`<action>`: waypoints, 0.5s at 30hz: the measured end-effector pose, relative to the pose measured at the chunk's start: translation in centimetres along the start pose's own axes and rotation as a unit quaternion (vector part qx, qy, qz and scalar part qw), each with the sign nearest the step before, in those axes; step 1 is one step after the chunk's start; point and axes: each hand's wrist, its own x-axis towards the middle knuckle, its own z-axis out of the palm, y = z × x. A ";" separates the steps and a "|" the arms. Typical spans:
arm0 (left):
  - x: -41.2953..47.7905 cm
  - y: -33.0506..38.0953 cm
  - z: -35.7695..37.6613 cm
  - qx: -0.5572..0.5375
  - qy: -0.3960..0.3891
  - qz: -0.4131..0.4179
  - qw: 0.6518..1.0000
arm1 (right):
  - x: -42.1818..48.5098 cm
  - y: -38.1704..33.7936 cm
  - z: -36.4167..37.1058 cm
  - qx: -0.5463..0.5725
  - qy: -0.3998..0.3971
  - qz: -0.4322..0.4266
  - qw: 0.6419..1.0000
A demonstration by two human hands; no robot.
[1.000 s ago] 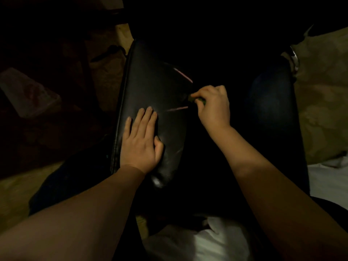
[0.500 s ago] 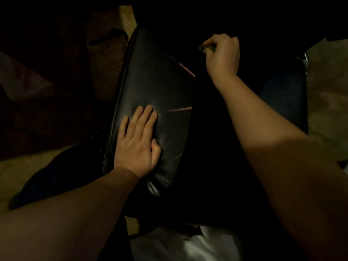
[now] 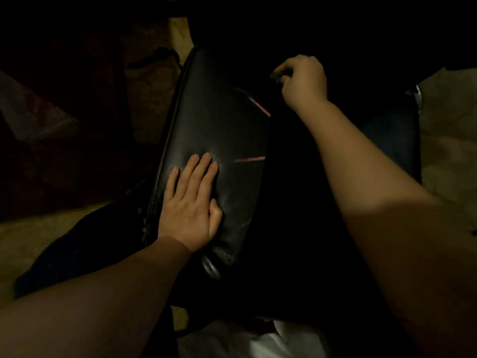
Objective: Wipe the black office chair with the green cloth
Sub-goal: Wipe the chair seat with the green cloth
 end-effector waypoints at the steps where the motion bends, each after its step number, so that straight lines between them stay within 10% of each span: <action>1: 0.0 0.0 0.0 0.001 -0.001 -0.001 1.000 | -0.2 0.0 0.0 -0.002 -0.005 0.001 1.000; 15: -0.1 0.2 -0.4 -0.013 0.008 0.003 1.000 | -9.7 0.3 -1.2 -0.009 -0.061 -0.020 0.998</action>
